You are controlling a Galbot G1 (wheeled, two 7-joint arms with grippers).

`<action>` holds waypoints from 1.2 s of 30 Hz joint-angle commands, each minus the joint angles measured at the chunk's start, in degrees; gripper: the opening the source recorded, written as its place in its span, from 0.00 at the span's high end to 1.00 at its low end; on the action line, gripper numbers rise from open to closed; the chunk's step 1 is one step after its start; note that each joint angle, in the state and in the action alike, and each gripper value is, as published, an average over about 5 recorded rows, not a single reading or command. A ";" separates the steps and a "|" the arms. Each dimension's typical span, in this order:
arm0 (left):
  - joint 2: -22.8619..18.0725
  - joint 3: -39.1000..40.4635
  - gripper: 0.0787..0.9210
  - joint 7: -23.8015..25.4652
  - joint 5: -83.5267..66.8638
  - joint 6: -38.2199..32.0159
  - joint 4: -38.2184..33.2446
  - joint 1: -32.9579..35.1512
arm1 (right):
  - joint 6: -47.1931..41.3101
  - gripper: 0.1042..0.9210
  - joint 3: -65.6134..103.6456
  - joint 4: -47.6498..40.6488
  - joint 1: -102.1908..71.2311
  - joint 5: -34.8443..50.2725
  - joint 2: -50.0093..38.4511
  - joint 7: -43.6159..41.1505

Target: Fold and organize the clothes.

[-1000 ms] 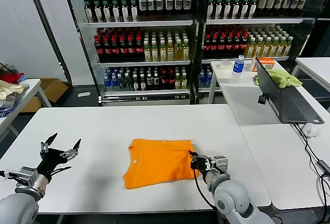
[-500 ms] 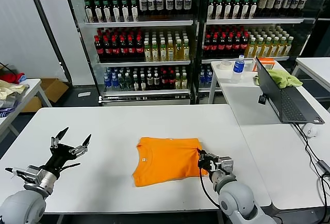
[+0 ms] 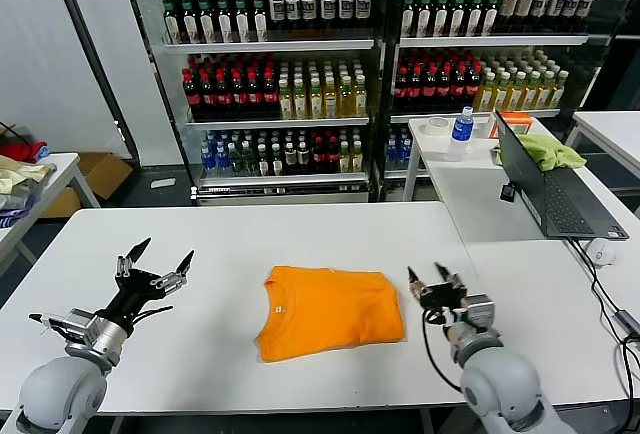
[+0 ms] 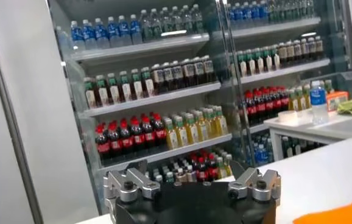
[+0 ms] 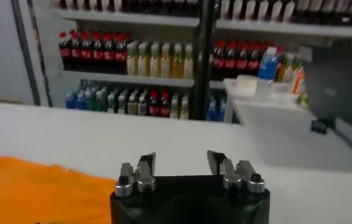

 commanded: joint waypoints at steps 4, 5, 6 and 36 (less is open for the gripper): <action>-2.58 1.18 0.12 -1.06 -0.95 2.53 -0.21 -2.20 | 13.32 0.28 8.22 -4.51 -0.12 -14.43 -0.17 -3.78; -2.86 1.19 0.12 -1.26 -1.07 2.96 -0.43 -2.20 | 14.63 0.24 7.94 -5.88 0.05 -16.10 0.00 -3.89; -3.22 1.24 0.12 -1.45 -1.08 3.43 -0.69 -2.22 | 15.44 0.21 7.61 -6.99 0.16 -17.40 0.17 -3.93; -2.91 1.73 0.12 2.56 6.95 -2.23 -0.12 -1.98 | 13.46 0.12 4.29 -6.21 1.12 -18.63 0.15 -2.54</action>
